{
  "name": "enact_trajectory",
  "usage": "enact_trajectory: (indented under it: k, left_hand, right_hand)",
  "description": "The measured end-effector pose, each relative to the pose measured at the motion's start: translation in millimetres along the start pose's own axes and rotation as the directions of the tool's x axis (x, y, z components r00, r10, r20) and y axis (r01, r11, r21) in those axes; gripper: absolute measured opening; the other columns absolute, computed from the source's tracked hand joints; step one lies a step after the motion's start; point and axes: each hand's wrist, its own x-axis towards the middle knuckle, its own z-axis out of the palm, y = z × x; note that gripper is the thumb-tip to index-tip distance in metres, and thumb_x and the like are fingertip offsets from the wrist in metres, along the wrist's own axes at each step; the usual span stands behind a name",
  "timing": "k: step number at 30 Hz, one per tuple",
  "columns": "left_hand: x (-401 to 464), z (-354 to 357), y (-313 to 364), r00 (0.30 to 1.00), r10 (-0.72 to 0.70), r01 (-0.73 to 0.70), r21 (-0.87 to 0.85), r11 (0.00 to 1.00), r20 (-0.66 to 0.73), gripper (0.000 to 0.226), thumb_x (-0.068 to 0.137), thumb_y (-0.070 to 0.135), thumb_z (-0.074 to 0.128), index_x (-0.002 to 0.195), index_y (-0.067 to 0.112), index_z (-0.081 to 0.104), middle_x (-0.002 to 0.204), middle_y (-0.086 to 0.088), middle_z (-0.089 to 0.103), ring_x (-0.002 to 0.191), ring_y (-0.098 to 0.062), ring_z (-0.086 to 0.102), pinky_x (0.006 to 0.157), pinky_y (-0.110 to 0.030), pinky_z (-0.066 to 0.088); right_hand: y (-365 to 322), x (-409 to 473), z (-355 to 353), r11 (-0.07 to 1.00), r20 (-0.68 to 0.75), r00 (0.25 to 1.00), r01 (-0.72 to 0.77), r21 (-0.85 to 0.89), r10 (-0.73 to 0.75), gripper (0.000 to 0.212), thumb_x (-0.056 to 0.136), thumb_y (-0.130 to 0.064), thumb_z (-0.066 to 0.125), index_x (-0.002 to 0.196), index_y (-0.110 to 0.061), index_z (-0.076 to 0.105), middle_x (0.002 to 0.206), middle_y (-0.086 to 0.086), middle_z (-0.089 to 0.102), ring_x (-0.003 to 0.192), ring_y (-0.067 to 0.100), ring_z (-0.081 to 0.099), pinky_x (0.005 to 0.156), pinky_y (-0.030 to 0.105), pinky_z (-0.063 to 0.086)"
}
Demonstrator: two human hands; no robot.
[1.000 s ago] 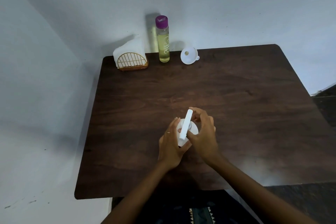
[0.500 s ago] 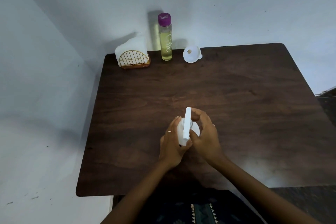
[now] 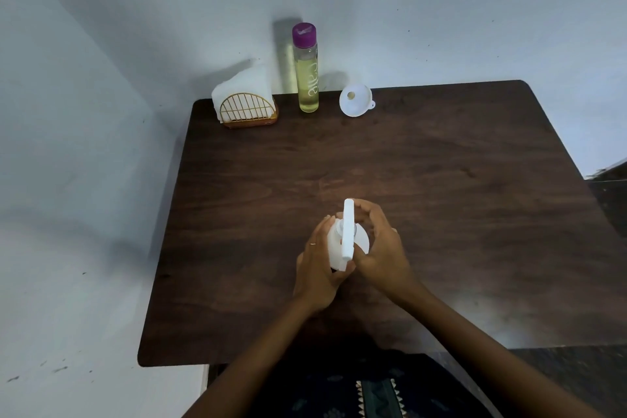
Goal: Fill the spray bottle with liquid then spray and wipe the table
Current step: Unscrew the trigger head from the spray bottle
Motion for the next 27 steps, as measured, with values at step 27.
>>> enact_trajectory:
  k: [27]
  left_hand:
    - [4.0,-3.0,3.0,1.000,-0.023,0.024,0.089,0.996,-0.009,0.083,0.082,0.054,0.062,0.149,0.030,0.018,0.151,0.008,0.035,0.132,-0.010,0.039,0.104,-0.023,0.030]
  right_hand:
    - [-94.9,6.2,-38.2,0.948,-0.027,0.971,0.237,0.213,-0.237,0.030,0.071,-0.017,0.081,0.098,-0.014,0.068,0.092,-0.009,0.071,0.083,0.008,0.068,0.070,0.017,0.055]
